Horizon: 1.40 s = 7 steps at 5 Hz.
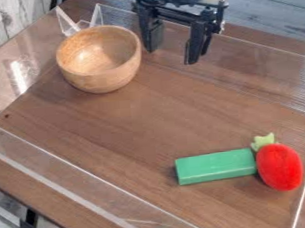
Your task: Put the green block in the brown bowl
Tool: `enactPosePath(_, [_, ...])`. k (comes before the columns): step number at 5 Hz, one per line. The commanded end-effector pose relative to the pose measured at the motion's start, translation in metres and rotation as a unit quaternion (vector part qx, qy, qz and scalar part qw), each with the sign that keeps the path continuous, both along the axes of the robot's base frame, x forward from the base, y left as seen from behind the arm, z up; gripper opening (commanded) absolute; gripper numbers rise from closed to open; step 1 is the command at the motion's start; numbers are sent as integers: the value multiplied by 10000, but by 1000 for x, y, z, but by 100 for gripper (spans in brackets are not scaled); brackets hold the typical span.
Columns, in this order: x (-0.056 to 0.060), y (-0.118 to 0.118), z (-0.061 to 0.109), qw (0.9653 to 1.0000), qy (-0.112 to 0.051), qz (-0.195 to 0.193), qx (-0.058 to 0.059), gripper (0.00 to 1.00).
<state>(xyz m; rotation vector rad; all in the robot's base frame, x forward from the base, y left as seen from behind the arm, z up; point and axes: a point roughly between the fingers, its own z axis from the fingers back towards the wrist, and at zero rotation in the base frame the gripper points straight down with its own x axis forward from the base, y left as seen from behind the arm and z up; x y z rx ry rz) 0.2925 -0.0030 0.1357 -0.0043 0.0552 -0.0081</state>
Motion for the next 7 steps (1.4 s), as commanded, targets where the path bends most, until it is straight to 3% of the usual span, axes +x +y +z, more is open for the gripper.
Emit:
enactPosePath(1, [-15,-5,-15,9982,-38,-590,-56,100])
enactPosePath(2, [-33,-10,-30,9923,-102,-1230,-113,100])
enactPosePath(4, [-58,-47,-66,9779,-507,-2029,68,100])
enactPosePath(5, [-63,-60,-81,9653,-815,-2475,187,100])
enactPosePath(6, [-62,-66,-96,9551,-1077,-2745,299,100])
enactPosePath(7, [-59,-66,-111,9478,-1273,-2907,305,100])
